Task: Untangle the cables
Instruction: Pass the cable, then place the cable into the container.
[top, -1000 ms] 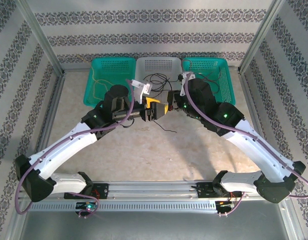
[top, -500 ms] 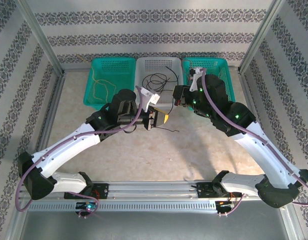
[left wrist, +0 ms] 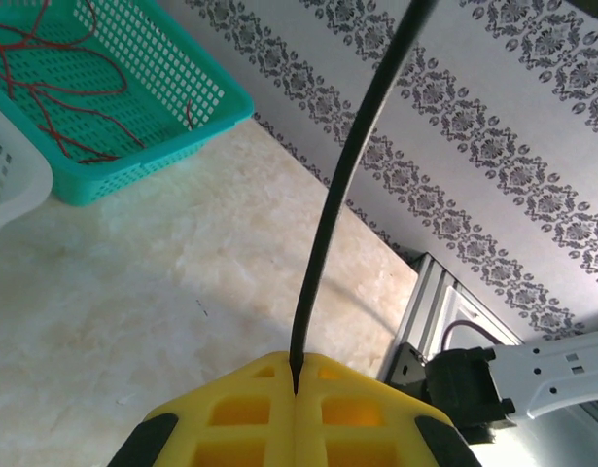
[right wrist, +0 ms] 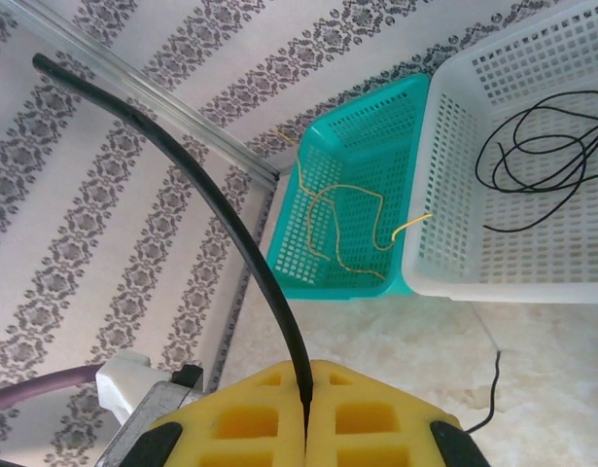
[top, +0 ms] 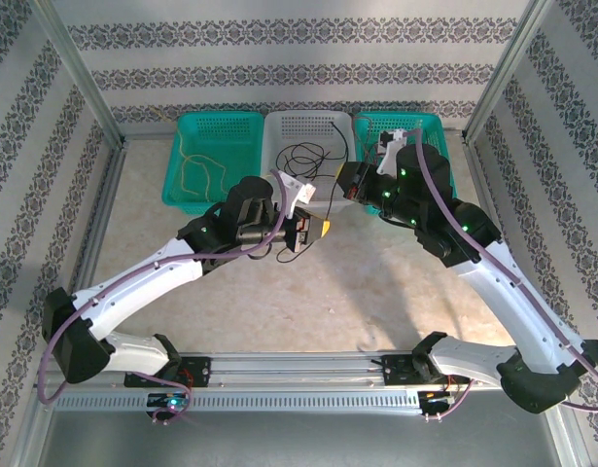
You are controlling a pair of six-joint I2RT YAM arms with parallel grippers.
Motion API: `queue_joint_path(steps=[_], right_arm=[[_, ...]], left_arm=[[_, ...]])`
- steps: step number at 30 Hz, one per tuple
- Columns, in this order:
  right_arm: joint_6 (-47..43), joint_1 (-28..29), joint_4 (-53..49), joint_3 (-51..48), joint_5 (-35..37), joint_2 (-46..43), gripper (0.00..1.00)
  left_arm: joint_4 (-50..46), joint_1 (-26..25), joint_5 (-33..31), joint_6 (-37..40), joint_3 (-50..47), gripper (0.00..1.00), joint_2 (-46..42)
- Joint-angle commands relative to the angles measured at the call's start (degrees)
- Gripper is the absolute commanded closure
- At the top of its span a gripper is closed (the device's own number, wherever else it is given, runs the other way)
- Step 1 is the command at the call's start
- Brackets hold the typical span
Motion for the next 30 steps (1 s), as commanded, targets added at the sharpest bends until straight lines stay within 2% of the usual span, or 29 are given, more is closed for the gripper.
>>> queue_joint_path(steps=[1,5,6,7,9,10,11,12,16,21,30], right_arm=[[2.73,-0.84,4.62,-0.59,-2.56,-1.23,1.00],[3.34,-2.04,4.79,-1.14,-3.16,-1.66,1.00],[3.34,-2.55,4.66,-1.24,-3.27,-1.85,0.93],[3.41,-3.31,4.33,-1.46,-3.42,-2.09,0.81],[3.32,-5.27,2.88,-1.77,-3.73,-2.64,0.64],[3.26,-6.66,1.47,-1.94,-3.43,-3.11,0.50],[3.25,-8.16,0.15,-2.11,-3.38,-3.66,0.43],[3.33,-10.02,-1.35,-2.45,-3.59,-4.53,0.40],[2.50,-17.95,-6.68,-4.50,-6.31,-8.83,0.35],[-0.26,-25.80,-13.58,-7.26,-9.77,-14.28,0.33],[-2.05,-27.60,-18.06,-13.38,-11.36,-20.74,0.33]], left_arm=[[3.07,-0.95,-2.10,0.35,-0.85,1.00,-1.41],[4.01,-0.95,-2.39,1.43,-0.80,1.00,-1.89],[4.83,-0.91,-2.64,1.62,-1.07,1.00,-2.35],[6.28,-0.95,-3.18,1.50,-1.50,1.00,-2.94],[8.90,-0.87,-4.57,1.00,-2.00,1.00,-3.98],[9.29,-0.87,-5.60,0.73,-1.59,1.00,-4.27],[9.42,-0.74,-6.29,0.70,-0.94,1.00,-4.38],[9.33,-0.57,-6.91,0.70,0.22,1.00,-4.12],[6.48,0.83,-8.92,0.68,7.54,1.00,-1.06],[2.06,3.57,-14.18,2.00,20.88,1.00,5.92],[-0.23,14.64,-12.03,0.65,49.18,1.00,26.15]])
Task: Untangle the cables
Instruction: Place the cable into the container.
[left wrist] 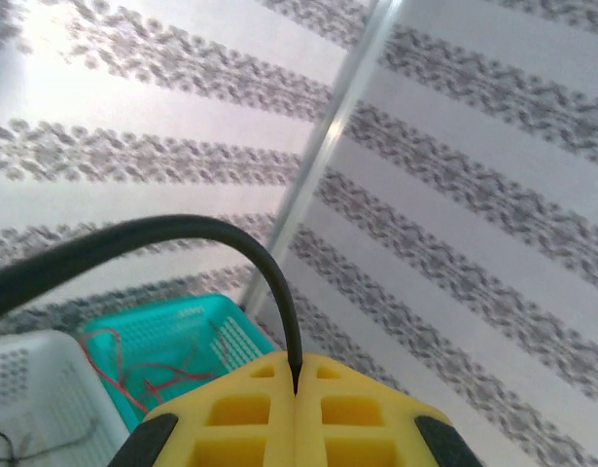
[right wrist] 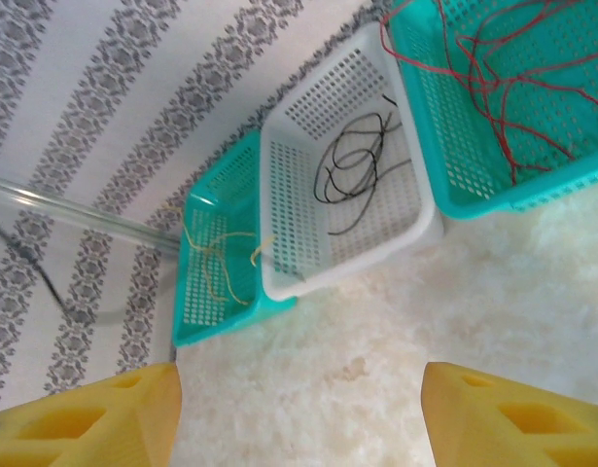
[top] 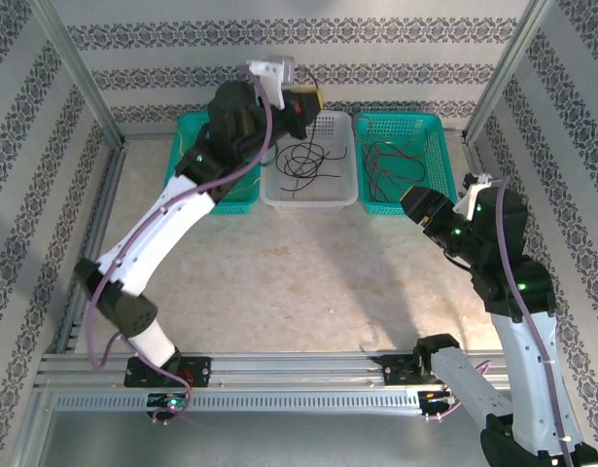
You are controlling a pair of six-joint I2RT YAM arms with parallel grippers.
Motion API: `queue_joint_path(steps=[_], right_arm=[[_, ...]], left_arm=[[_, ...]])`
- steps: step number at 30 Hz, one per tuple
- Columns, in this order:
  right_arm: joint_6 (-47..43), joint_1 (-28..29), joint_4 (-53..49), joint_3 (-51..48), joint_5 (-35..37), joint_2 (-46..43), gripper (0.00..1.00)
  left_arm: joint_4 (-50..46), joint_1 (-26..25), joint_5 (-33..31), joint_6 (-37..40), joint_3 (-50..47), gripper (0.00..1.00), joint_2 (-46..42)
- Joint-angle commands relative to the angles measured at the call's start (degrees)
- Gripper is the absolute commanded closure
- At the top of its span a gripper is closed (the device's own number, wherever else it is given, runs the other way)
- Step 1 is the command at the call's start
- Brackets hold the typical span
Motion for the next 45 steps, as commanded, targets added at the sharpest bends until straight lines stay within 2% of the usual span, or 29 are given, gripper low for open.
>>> queue_joint_path(steps=[1,5,9,12,21,28,29,30,31,34,36,45], right_arm=[[-1.42,-0.62,-2.48,-1.81,-1.77,-1.08,0.33],[-1.96,-0.61,-3.96,-2.61,-1.83,-2.82,0.34],[-2.39,-0.61,-5.78,-4.49,-1.26,-5.50,0.34],[-1.95,-0.60,-6.91,-6.41,-1.62,-7.31,0.34],[-0.71,-0.65,-9.52,-8.06,0.28,-11.42,0.34],[-0.92,-0.60,-9.85,-7.66,-0.02,-9.61,0.34],[-1.06,-0.60,-9.55,-7.46,-0.02,-9.13,0.34],[-1.20,-0.65,-9.31,-7.02,-0.02,-8.50,0.34],[-1.37,-0.62,-9.02,-6.51,-0.11,-7.78,0.34],[-2.41,-0.61,-8.46,-4.72,-0.29,-5.55,0.34],[-3.09,-0.60,-8.09,-3.70,-0.29,-4.52,0.34],[-5.29,-0.67,-6.69,-2.68,-1.25,-2.34,0.34]], left_arm=[[-2.81,2.96,-0.58,0.58,8.65,1.00,6.49],[-2.43,4.57,-1.81,2.68,16.09,1.00,13.18],[-7.52,6.33,-1.70,2.03,28.97,1.00,22.34],[-8.46,7.29,-1.63,1.18,34.49,1.00,27.40],[-3.95,10.15,0.40,-8.41,35.50,1.00,34.46],[-7.58,10.31,2.34,-9.39,36.44,1.00,38.59],[-8.34,10.31,2.67,-9.53,36.44,0.94,39.10],[-9.12,10.31,3.09,-10.06,36.36,0.72,39.62],[-9.36,10.27,4.21,-10.77,36.01,0.54,40.00],[-10.11,9.76,7.42,-11.41,34.68,0.26,40.06],[-11.51,9.04,7.94,-10.09,34.11,0.20,39.33],[-17.32,6.79,-2.06,-6.16,27.62,0.20,30.12]])
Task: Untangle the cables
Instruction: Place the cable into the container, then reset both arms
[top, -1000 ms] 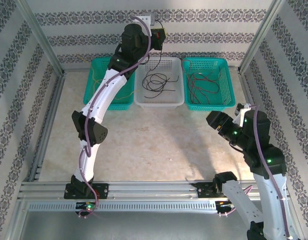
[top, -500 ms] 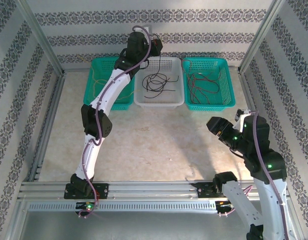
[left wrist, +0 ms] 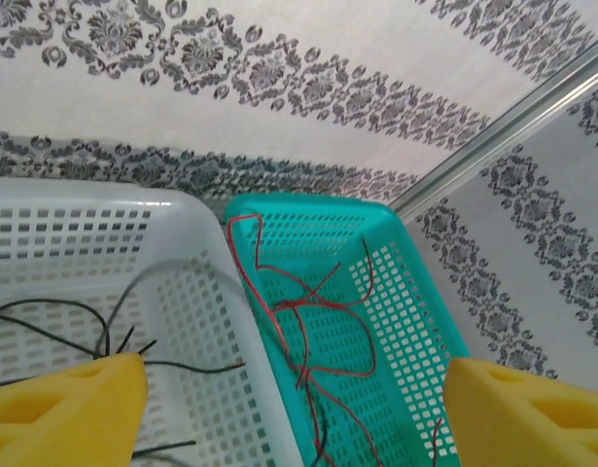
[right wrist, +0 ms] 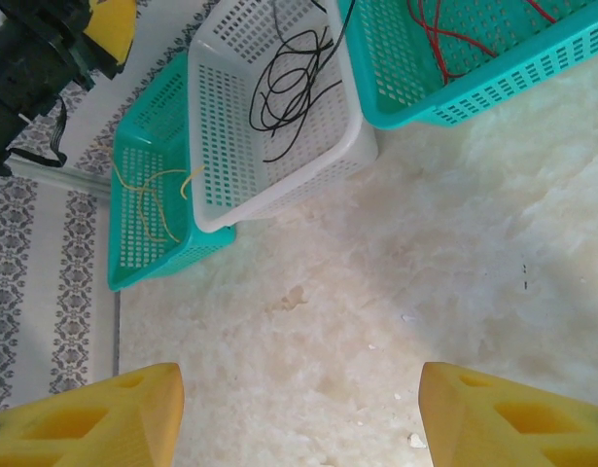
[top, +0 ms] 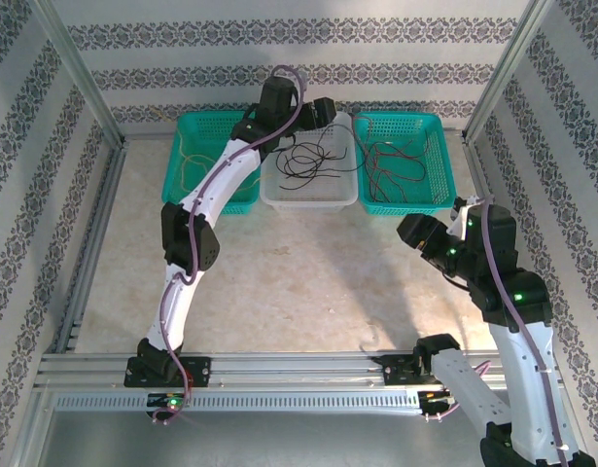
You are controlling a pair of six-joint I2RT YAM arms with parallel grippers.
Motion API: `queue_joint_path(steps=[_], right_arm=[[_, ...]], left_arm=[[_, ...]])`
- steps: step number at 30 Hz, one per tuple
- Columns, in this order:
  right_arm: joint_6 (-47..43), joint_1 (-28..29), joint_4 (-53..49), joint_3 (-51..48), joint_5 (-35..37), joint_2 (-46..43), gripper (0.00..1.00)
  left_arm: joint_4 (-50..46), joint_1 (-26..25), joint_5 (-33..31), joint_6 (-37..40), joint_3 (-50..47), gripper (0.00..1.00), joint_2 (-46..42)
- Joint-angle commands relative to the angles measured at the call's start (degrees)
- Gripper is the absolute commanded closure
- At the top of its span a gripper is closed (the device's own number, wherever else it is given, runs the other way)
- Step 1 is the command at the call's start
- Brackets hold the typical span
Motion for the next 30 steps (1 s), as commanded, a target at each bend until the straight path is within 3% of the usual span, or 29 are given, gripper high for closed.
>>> queue_joint_path(steps=[1,6,12,15,20,21,22,25,27,29,30], right_arm=[[-2.54,-0.61,1.29,1.78,-0.57,1.22,0.34],[-3.62,-0.65,2.57,2.43,-0.73,2.47,0.34],[-4.76,-0.60,3.90,3.45,-1.45,5.02,0.34],[-5.68,-0.60,3.89,4.67,-0.89,5.48,0.34],[-8.95,-0.56,3.92,6.16,3.14,4.78,0.32],[-9.66,-0.58,4.37,5.97,4.45,4.26,0.32],[-10.40,-0.54,4.99,5.44,6.15,3.51,0.31],[-12.19,-0.66,8.02,2.23,10.64,0.69,0.25],[-10.61,-0.61,11.72,-2.67,13.77,-2.11,0.14],[-8.37,-0.60,15.07,-10.02,16.36,-6.10,0.02],[-7.17,-0.60,17.32,-14.36,16.71,-8.37,0.02]], left_arm=[[-5.01,-0.55,-5.50,2.22,-0.60,0.20,-6.59],[-7.59,-0.64,-7.47,2.38,-7.73,0.23,-12.50],[9.38,-0.98,-7.71,1.27,-40.21,0.24,-32.00],[14.96,-1.96,-10.22,4.62,-54.99,0.23,-42.53],[18.08,-3.99,-20.97,12.41,-77.93,0.14,-61.29],[19.49,-4.05,-22.87,12.97,-82.49,0.02,-64.58],[20.14,-3.97,-25.77,13.24,-87.26,0.01,-68.23],[21.01,-3.88,-40.10,13.48,-99.49,0.01,-77.02],[26.74,-3.90,-53.53,9.96,-109.39,0.01,-79.77],[40.89,-3.89,-56.37,14.67,-121.53,0.01,-82.53],[47.17,-3.95,-56.75,15.22,-125.81,0.01,-83.74]])
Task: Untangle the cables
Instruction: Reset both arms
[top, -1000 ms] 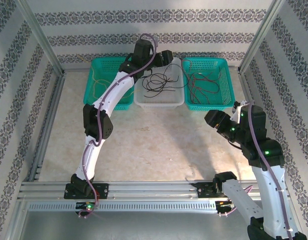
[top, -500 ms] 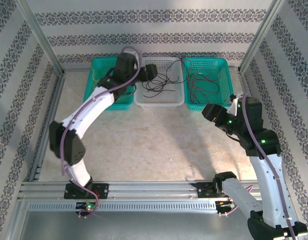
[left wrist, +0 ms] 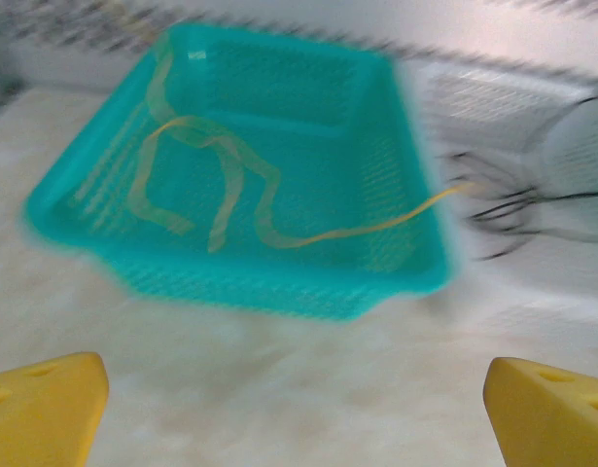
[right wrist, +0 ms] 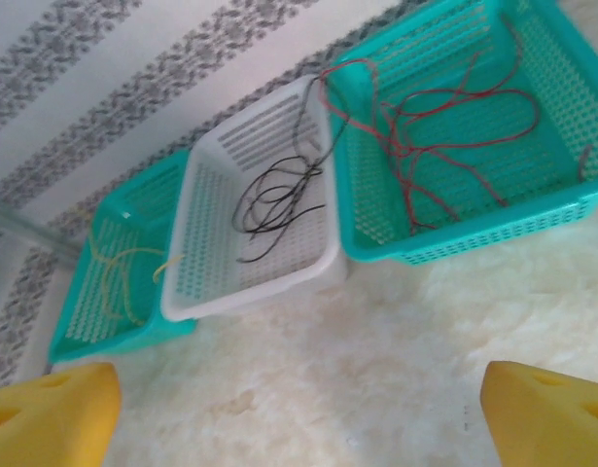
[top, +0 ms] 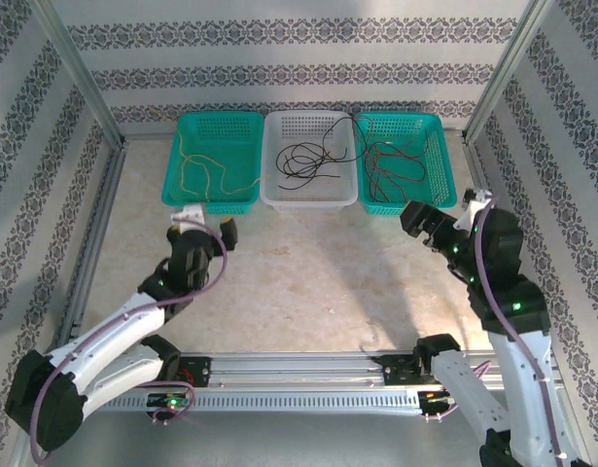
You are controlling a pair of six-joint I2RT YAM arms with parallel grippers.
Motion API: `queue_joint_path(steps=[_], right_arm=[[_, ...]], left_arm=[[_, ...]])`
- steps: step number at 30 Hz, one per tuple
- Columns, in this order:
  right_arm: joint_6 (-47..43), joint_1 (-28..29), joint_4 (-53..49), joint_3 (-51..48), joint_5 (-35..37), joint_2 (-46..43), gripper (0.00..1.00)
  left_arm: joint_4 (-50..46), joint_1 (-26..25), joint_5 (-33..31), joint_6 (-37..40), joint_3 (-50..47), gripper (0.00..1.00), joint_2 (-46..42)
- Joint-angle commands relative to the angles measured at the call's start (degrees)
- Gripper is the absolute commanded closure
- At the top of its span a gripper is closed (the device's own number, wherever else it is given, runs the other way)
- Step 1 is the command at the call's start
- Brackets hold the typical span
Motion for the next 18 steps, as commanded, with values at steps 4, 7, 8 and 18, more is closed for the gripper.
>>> queue_joint_path(steps=[4,7,8,18], right_arm=[[3.19,-0.60,16.36,-25.45,14.24,-14.44,0.02],[3.49,-0.61,15.15,-30.75,25.42,-14.77,0.02],[1.78,-0.65,15.15,-31.50,28.13,-13.50,0.02],[-14.30,-0.56,29.91,-38.13,54.30,-0.20,0.02]], left_arm=[[14.88,0.23,-24.30,-6.93,-14.91,0.01,-5.82],[9.90,0.27,-30.07,-10.21,-13.22,0.01,-7.86],[10.80,0.26,-29.96,-6.53,-12.38,0.01,-8.46],[25.11,9.07,-20.05,18.90,-16.87,0.01,-2.20]])
